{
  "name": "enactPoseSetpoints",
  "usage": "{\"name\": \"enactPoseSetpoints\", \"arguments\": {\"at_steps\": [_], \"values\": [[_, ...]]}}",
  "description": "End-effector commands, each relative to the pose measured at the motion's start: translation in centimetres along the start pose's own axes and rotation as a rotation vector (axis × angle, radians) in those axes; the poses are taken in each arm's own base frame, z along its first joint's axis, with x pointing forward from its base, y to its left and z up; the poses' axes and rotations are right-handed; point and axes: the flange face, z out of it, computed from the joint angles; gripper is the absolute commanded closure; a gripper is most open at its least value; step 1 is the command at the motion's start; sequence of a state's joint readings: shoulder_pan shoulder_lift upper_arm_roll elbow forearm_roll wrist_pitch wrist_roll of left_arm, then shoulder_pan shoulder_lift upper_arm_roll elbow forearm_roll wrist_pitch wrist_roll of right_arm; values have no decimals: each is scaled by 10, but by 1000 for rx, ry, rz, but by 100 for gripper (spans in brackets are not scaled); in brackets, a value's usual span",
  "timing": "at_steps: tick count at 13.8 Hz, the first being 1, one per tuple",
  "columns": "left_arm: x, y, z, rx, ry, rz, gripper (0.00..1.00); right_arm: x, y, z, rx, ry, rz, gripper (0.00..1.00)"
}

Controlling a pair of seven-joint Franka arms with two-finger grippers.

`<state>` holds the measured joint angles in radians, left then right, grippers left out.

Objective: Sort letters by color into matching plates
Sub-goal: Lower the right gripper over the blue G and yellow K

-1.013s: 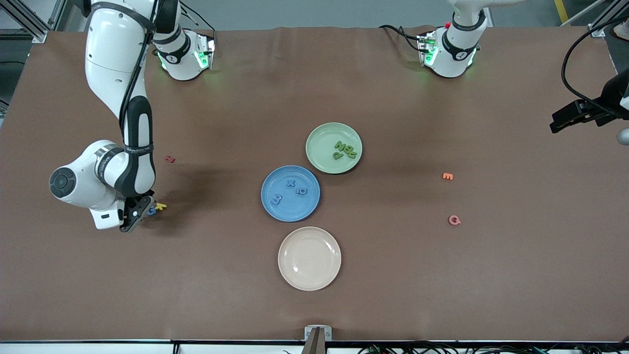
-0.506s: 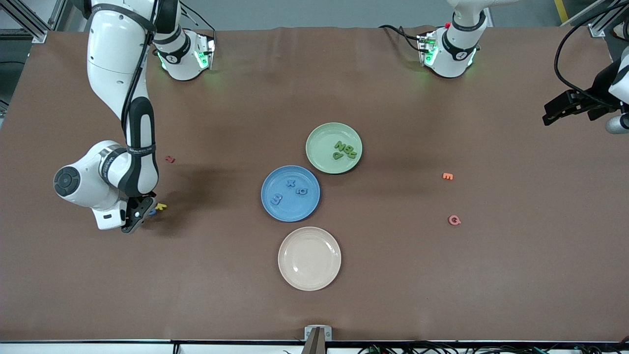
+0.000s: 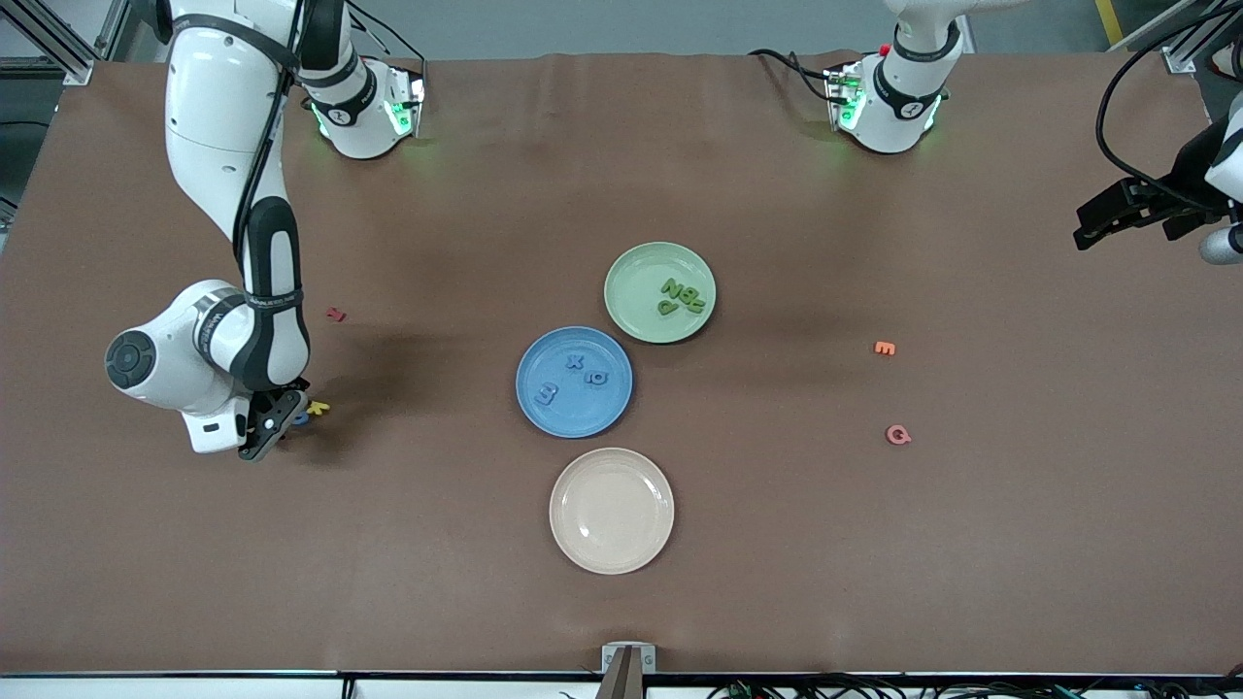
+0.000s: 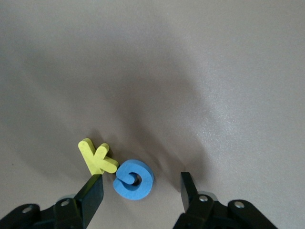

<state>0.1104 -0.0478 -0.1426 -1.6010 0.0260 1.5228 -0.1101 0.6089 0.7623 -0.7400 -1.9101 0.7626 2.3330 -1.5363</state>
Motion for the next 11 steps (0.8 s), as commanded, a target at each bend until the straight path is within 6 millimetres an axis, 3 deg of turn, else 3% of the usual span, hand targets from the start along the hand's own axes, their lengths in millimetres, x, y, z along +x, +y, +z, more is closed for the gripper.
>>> {"name": "enactPoseSetpoints", "arguments": {"at_steps": [1,6,11], "values": [[-6,0,0,-11,9,22,0,-3,-5,4,-13,41,4,29],[-5,1,2,-9,5,25,0,-6,-3,5,-15,39,11,51],[-6,10,1,-8,7,41,0,-8,3,7,-55,39,17,63]]}}
